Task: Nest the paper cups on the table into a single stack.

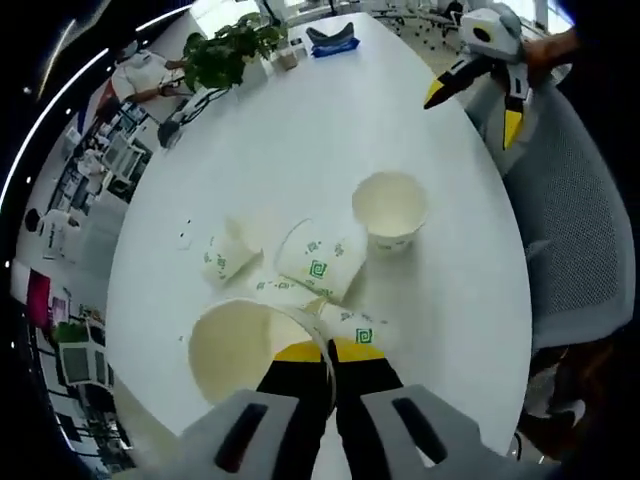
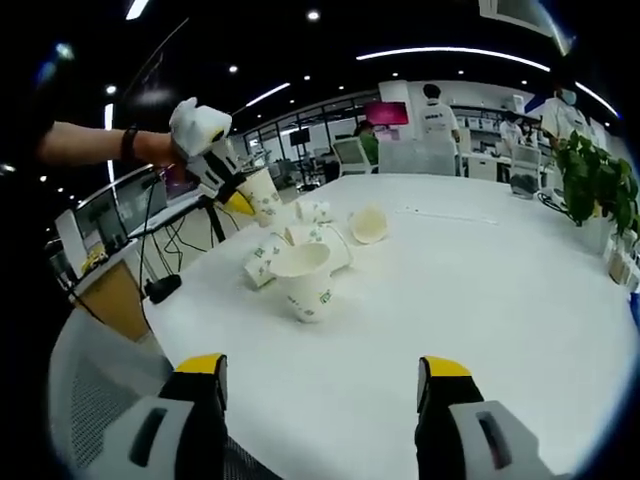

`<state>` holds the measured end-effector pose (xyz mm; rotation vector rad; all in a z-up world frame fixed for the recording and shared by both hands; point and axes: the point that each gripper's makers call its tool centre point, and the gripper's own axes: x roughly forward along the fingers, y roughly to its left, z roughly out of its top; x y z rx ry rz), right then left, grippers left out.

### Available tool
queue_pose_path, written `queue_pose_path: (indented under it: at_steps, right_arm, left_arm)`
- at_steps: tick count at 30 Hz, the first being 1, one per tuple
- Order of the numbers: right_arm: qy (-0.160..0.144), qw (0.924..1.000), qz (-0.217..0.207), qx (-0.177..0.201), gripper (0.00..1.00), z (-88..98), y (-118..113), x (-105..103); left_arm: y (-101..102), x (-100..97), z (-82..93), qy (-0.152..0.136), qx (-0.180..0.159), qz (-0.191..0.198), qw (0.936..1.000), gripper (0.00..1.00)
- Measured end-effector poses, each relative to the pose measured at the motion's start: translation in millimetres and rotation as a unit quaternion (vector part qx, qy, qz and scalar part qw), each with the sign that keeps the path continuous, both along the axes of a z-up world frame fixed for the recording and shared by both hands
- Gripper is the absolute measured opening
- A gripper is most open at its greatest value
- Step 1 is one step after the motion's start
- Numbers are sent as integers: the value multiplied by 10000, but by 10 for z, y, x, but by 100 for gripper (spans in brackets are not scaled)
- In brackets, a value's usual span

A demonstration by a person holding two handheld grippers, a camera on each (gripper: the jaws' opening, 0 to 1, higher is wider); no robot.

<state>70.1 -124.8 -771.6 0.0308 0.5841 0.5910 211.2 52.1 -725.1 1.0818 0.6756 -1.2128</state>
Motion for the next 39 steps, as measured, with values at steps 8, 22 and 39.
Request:
queue_pose_path:
  at_steps: [8, 22, 39]
  right_arm:
    - [-32, 10000, 36, 20, 79, 23, 20, -9]
    - [-41, 10000, 46, 34, 79, 29, 21, -9]
    - [-24, 10000, 25, 38, 79, 28, 15, -5]
  left_arm:
    - [-435, -297, 86, 75, -91, -541, 9985, 0]
    - [-836, -582, -42, 255, -17, -1158, 9929, 0]
    - [-936, -689, -177, 353, 78, -1334, 9904, 0]
